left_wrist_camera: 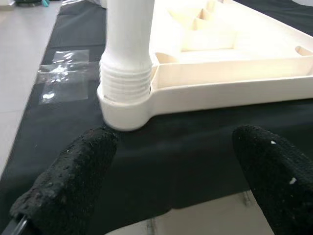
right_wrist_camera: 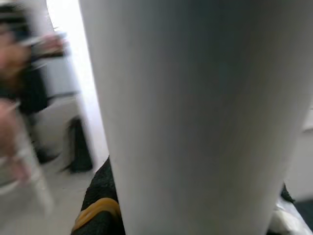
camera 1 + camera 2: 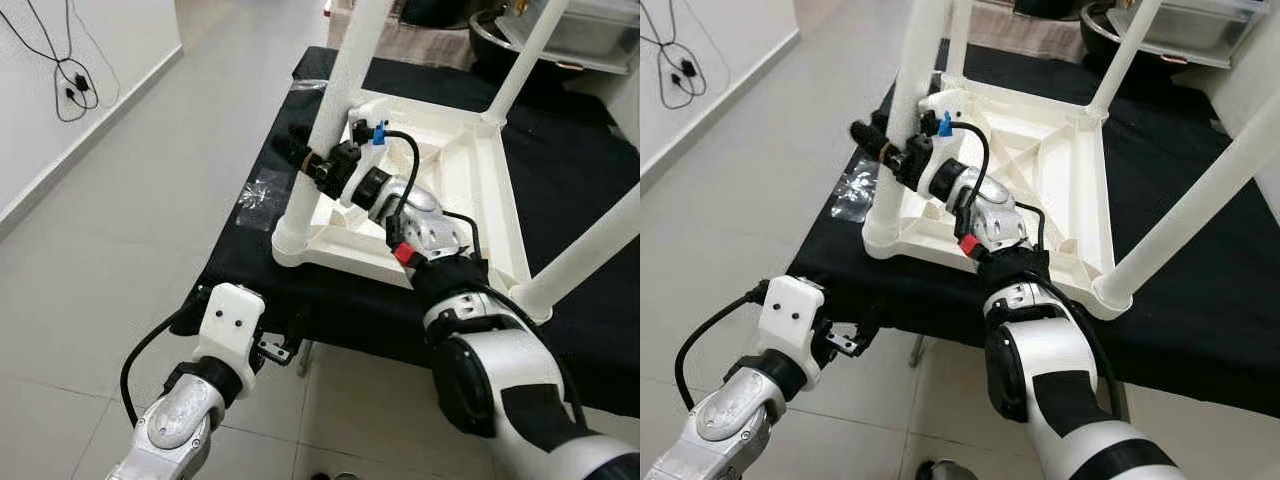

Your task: Building children table

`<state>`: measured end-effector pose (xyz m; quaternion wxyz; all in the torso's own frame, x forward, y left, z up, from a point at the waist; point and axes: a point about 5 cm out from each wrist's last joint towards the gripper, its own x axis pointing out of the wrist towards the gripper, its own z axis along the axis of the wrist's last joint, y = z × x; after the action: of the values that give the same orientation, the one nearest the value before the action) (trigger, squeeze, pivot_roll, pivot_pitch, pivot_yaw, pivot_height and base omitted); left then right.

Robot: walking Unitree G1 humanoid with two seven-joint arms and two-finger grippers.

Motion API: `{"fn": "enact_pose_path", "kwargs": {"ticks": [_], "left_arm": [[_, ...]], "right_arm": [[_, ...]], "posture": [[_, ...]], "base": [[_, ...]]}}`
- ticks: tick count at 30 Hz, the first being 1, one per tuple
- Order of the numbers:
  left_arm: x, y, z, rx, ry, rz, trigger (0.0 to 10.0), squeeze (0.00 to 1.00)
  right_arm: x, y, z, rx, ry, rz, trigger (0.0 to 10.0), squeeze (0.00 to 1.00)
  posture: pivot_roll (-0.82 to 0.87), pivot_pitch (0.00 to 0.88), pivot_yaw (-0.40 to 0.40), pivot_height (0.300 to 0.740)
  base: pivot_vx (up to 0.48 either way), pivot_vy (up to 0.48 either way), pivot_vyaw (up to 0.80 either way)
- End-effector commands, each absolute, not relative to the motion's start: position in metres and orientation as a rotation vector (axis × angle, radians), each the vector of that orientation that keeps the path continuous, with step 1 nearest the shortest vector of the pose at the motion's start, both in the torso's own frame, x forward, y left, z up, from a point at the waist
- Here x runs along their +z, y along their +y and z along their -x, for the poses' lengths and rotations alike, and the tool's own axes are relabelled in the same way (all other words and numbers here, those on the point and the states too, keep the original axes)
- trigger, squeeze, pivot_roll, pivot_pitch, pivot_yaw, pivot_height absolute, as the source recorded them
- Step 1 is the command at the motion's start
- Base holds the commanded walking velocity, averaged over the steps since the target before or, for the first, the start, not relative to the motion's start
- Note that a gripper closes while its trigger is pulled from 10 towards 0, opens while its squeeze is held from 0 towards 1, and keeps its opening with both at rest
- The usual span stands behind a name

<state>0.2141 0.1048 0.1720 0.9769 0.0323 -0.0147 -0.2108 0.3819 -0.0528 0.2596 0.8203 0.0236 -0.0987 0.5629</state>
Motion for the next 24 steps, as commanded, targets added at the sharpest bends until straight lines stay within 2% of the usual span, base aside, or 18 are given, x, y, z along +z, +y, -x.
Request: {"fn": "enact_pose_path", "kwargs": {"ticks": [1,5,8,12,24], "left_arm": [[0.171,0.106,-0.212,-0.422,-0.026,-0.067,10.0,0.0],[0.171,0.106,-0.212,-0.421,-0.026,-0.068,10.0,0.0],[0.171,0.105,-0.211,-0.42,-0.024,-0.069,10.0,0.0],[0.171,0.105,-0.21,-0.422,-0.026,-0.069,10.0,0.0],[0.171,0.105,-0.212,-0.422,-0.031,-0.07,10.0,0.0]], "right_arm": [[0.203,-0.038,-0.371,1.337,0.066,-0.024,10.0,0.0],[0.206,-0.039,-0.377,1.268,0.074,0.014,10.0,0.0],[0.207,-0.044,-0.386,1.131,0.099,0.076,10.0,0.0],[0.206,-0.048,-0.388,1.083,0.119,0.119,10.0,0.0],[0.196,-0.057,-0.397,0.755,0.095,-0.025,10.0,0.0]], "posture": [[0.17,0.179,-0.138,0.74],[0.17,0.178,-0.138,0.74],[0.17,0.173,-0.138,0.74],[0.17,0.173,-0.138,0.74],[0.16,0.176,-0.132,0.74]], "base": [[0.0,0.0,0.0],[0.0,0.0,0.0],[0.0,0.0,0.0],[0.0,0.0,0.0],[0.0,0.0,0.0]]}}
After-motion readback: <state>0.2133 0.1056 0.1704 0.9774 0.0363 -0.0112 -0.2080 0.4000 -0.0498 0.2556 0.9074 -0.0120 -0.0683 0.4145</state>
